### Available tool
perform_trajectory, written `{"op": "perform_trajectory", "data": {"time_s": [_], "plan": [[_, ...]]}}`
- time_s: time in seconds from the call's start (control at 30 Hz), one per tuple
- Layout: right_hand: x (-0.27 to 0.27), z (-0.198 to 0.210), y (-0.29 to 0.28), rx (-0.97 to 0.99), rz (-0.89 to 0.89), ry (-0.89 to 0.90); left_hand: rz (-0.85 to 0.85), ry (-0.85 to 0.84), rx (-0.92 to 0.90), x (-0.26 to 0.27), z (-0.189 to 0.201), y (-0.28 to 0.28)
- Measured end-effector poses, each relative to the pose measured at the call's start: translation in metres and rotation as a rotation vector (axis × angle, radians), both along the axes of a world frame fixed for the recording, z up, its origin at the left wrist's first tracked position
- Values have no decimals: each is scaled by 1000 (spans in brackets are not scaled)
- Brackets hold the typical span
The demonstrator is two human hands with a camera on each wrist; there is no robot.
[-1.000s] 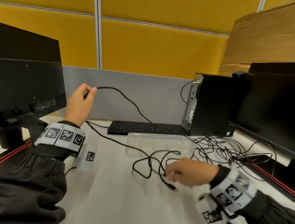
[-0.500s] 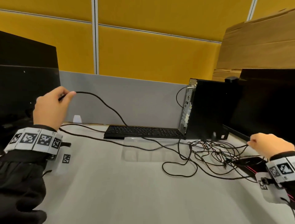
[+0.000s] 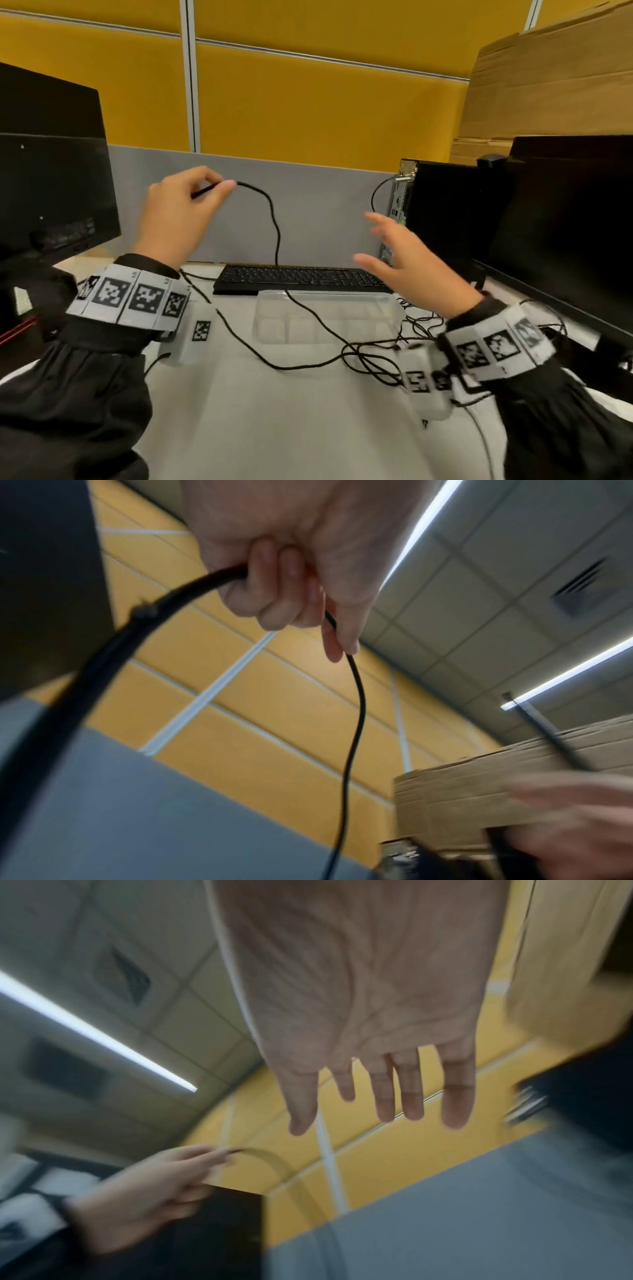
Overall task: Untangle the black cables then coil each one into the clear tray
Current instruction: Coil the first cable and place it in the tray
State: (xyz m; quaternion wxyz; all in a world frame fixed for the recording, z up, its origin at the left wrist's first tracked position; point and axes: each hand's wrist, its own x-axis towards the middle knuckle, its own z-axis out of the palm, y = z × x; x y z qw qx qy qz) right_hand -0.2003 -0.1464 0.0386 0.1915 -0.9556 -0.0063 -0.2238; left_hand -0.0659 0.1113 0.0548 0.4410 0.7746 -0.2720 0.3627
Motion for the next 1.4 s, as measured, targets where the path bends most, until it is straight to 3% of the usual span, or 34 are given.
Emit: {"op": "perform_trajectory", "data": {"time_s": [0.07,0.17,0.3,0.4,0.5,0.6,0.7,0.77,0.83,0.9,0.97,1.0,1.03,1.07,1.1,1.2,1.23,1.3,1.37,1.4], "plan": [[18,8,39,114,185,55,-122,-12,-9,-11,6,-17],[40,18,67,457,424,173,-300,-7,21,-25,13,-32],[50,21,64,788,505,43,-481,71,32,-27,16,-37],[52,20,52,1104,768,63,-563,146,6,-18,10,-39],[55,21,40,1426,815,-75,-637,260,55,-6,-4,-42],[54,23,15,1577,736,-389,-669,439,110,13,-21,-38],[45,22,-31,1446,512,-764,-514,464,151,36,-31,-25],[39,16,-70,1207,281,-955,-453,472,130,46,-35,-20],[37,7,-104,894,2,-984,-445,473,37,51,-36,-19],[34,0,-119,622,-291,-684,-398,425,-64,50,-35,-21],[28,-1,-112,373,-488,-100,-345,350,-168,47,-31,-25],[25,1,-105,281,-497,131,-342,321,-220,43,-29,-27],[22,3,-95,225,-441,247,-357,295,-255,38,-25,-30],[19,8,-83,221,-342,246,-378,270,-270,32,-23,-33],[18,13,-70,250,-232,139,-403,244,-269,24,-20,-37],[23,26,-25,246,74,-446,-509,192,-240,3,-15,-51],[25,27,-8,172,148,-519,-544,185,-221,-3,-13,-56],[31,23,16,79,277,-356,-608,171,-156,-14,-13,-64],[36,17,28,101,378,-61,-657,176,-43,-19,-15,-67],[37,16,28,131,402,-12,-679,200,8,-19,-16,-67]]}}
